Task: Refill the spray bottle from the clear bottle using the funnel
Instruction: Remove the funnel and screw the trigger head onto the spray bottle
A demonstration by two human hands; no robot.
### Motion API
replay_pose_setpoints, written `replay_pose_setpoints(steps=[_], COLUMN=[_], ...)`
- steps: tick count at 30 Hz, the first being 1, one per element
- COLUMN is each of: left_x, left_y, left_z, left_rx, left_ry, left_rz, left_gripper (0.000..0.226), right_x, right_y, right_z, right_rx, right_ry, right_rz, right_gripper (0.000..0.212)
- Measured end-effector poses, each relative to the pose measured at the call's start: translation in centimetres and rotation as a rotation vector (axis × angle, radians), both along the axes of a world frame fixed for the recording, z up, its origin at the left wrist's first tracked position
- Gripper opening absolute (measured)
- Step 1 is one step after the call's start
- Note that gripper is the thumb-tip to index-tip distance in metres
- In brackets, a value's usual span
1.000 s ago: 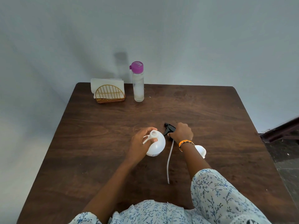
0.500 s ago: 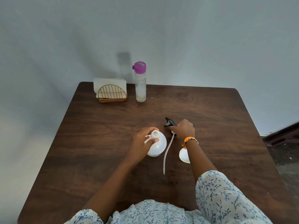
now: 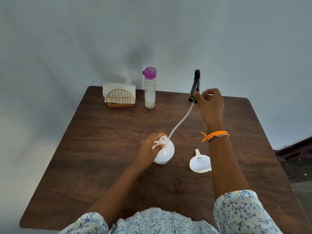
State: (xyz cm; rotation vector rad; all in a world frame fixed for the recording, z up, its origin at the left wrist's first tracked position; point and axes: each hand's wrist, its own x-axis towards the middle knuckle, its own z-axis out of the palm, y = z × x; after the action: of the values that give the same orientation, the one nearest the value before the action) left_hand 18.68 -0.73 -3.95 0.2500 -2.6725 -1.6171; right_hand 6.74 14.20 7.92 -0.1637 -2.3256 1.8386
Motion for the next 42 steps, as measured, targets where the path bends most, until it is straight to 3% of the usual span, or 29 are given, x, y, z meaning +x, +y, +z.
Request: replay_pose_setpoints(steps=[8,14,23,29,38,42], left_x=[0.2,0.2,-0.1,-0.1,0.2,0.2], left_y=[-0.1,-0.1,0.0,-0.2,0.1,0.1], left_z=[-0.1,0.0,-0.3,-0.5,-1.1,-0.9], left_rx=[0.025,0.023,0.001,-0.017,0.289,0.320], left_ry=[0.024,0.036,0.012,0.048,0.027,0.018], left_rz=[0.007,0.005,0.002,-0.001,0.080,0.074], left_gripper=[0.030,0.031,0.032,0.033,0.027,0.027], right_x=[1.3,2.2,4.2,5.6,8.6,9.0], right_y=[-1.0,-1.7,-2.7,-2.5,-2.0,-1.8], right_z=[2.7,2.9,1.2,-1.5,-8.0,-8.5], right_rx=[0.036,0.005,-0.045,-0.093,-0.080,-0.071], right_ry=[0.263,0.350,0.346,0.250,0.043,0.052], right_rz=[0.007,0.022,0.092,0.274,0.434,0.440], right_gripper=[0.022,0.023,0.022,0.025,0.030,0.027])
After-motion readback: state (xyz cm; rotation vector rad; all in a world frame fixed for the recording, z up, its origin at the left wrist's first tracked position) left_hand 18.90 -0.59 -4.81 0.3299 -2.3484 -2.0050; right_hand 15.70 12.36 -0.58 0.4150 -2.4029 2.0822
